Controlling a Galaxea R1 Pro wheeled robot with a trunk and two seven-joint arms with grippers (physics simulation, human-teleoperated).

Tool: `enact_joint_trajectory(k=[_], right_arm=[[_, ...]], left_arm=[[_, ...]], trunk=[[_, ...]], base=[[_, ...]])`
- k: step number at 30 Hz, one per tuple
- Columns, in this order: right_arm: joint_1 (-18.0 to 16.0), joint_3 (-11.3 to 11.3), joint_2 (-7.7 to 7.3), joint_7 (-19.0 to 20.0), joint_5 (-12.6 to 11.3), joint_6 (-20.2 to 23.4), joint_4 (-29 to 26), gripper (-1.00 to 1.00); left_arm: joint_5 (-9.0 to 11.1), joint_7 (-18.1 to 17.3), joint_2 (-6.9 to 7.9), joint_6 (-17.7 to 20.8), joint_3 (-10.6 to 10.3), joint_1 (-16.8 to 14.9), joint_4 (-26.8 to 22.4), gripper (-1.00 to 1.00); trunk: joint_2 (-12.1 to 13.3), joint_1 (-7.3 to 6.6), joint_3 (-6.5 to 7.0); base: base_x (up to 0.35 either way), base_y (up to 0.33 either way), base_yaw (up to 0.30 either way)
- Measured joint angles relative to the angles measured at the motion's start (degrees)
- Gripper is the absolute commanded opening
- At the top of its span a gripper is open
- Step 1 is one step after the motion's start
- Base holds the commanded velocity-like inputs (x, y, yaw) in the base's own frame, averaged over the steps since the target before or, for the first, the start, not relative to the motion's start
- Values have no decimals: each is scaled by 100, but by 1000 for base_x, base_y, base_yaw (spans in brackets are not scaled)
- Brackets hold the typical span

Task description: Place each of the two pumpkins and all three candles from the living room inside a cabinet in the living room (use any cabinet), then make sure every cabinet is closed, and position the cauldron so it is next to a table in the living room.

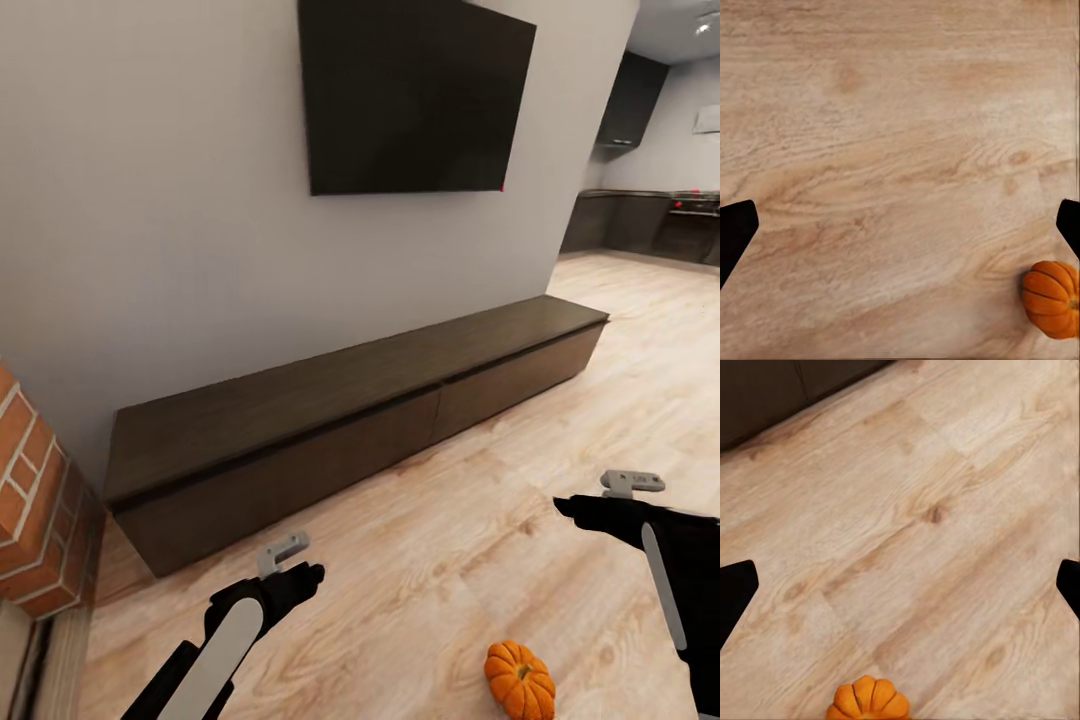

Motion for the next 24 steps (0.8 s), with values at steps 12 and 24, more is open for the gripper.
enact_joint_trajectory(k=[12, 24], right_arm=[[-8, 3, 1, -85, -4, 0, 0, 100], [-9, -20, -9, -101, 11, 0, 50, 100]], left_arm=[[-9, 12, 3, 0, -9, 0, 8, 100], [-17, 20, 67, 0, -3, 6, 49, 100]], trunk=[[0, 0, 0], [0, 0, 0]], base=[[1, -330, -266], [0, -332, -266]])
